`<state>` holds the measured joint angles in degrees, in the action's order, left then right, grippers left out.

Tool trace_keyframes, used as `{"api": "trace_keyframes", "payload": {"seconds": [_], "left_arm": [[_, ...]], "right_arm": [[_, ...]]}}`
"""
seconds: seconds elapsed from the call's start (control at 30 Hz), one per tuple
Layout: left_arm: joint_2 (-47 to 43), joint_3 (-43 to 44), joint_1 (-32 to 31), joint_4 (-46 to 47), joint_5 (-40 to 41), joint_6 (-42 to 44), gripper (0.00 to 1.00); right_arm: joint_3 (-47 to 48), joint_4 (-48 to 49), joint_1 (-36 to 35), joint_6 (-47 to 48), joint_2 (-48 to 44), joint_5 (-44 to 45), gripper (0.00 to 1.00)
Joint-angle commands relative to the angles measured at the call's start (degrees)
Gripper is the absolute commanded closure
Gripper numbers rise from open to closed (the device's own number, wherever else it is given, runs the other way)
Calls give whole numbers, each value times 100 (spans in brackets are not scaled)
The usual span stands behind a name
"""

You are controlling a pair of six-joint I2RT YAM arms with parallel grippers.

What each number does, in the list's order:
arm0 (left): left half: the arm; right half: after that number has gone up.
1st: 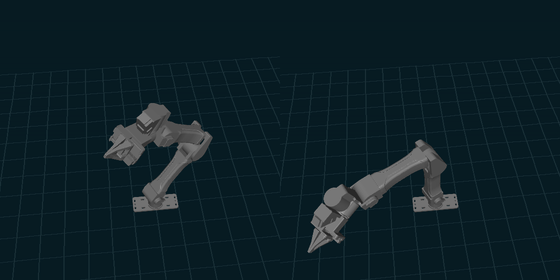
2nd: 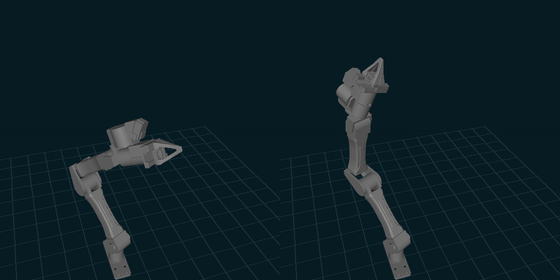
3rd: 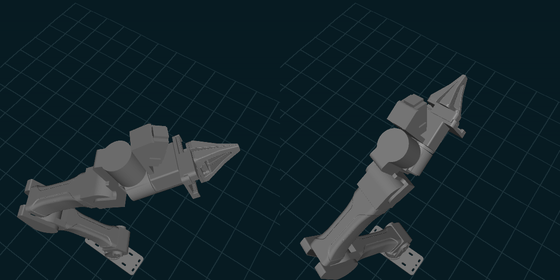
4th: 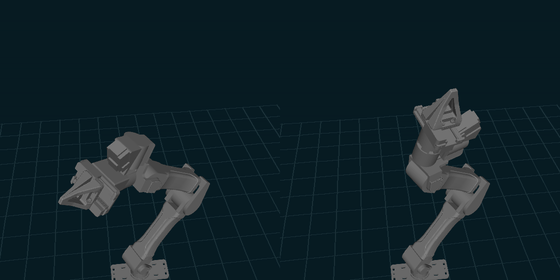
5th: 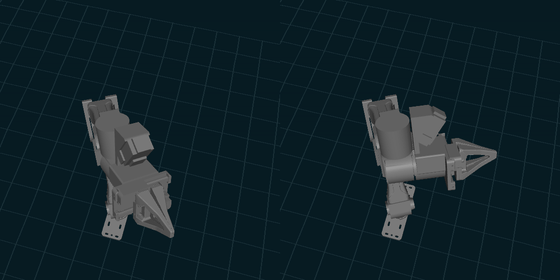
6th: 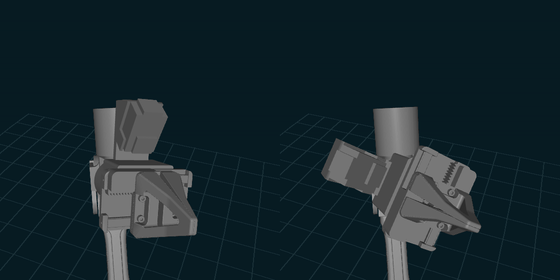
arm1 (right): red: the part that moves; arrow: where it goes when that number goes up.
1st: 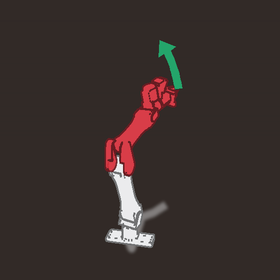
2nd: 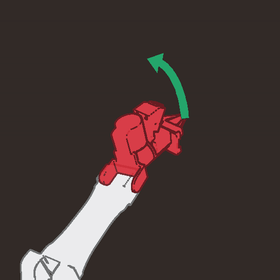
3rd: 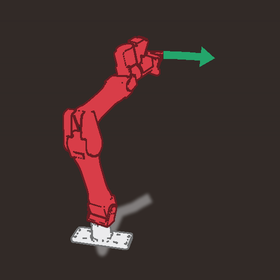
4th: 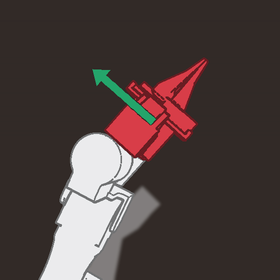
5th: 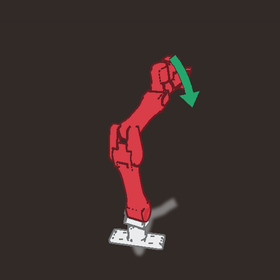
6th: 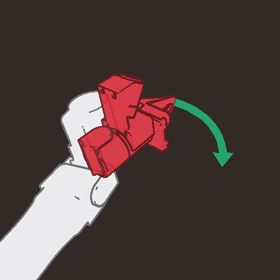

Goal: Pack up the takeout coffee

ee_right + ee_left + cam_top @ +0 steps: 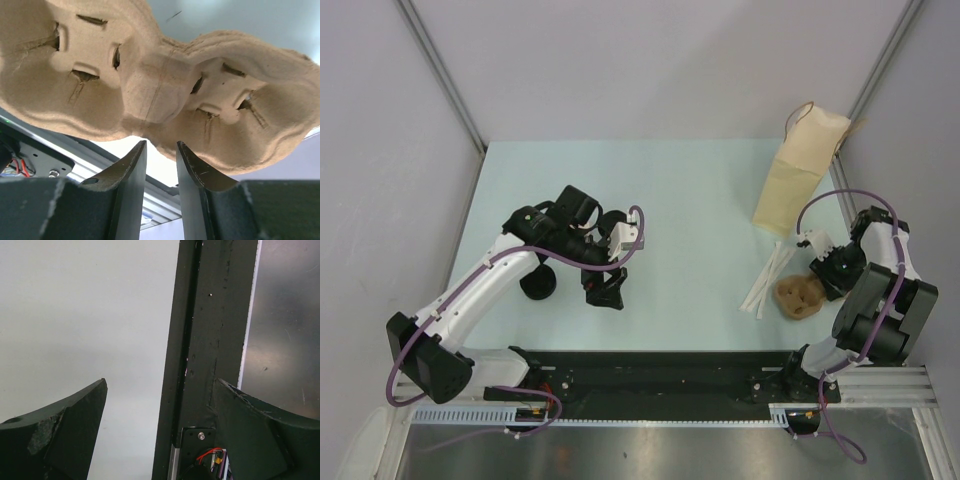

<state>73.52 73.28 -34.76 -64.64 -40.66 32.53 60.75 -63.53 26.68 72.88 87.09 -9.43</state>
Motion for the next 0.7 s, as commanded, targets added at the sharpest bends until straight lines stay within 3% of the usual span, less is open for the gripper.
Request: {"api": "trace_keyframes", "payload": {"seconds": [0.0,0.17,0.47,0.67], "left_arm": [[-21,205,-39,57,-82,78,8],[-22,213,-39,57,-73,95,8],[-4,231,-39,57,-91,122,9],[-48,213,-39,57,-99,139,9]], "right_arm": [[-11,183,-48,42,62,20,66],[-11,174,-49,59,89,38,69],[-2,-45,-40,130,-226,-15,99],[-2,-230,74,95,-640,-129,100]]}}
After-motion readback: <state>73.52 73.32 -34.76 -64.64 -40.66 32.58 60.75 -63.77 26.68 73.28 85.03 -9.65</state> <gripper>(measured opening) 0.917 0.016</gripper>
